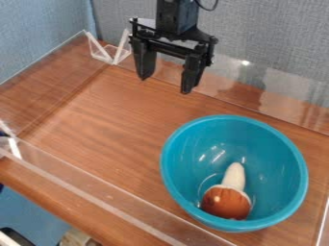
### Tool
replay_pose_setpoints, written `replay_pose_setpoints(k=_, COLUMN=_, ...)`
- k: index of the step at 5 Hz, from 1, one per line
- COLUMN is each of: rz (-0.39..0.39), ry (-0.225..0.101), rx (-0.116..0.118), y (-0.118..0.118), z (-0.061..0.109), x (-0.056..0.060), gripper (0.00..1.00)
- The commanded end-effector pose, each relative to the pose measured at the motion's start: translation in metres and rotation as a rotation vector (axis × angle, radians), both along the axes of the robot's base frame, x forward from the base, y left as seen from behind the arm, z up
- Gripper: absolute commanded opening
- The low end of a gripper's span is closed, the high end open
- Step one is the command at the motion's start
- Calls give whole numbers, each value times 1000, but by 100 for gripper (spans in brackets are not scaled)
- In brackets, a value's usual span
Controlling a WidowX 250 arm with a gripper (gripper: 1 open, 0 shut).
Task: Remove the mushroom from inside the blue bowl and put it on the table
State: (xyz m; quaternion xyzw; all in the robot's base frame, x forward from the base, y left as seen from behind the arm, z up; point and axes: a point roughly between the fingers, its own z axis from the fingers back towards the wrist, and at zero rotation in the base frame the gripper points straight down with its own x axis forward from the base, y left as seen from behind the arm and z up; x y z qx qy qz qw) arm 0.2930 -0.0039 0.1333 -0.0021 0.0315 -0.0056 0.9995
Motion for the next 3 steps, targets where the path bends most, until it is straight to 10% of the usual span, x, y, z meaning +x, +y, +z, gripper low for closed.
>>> replay_pose_setpoints(k=1, rz=-37, ry=13, rx=-5, y=-13, z=-6, x=-8, gripper=100)
replay_pose_setpoints(k=2, rz=-94, ry=50, rx=-9, y=-35, z=-25, x=-21, gripper=100)
replay_pose_setpoints(k=3, rz=-188, ry=22, rx=-3, y=-76, z=-31, x=-41, gripper=100)
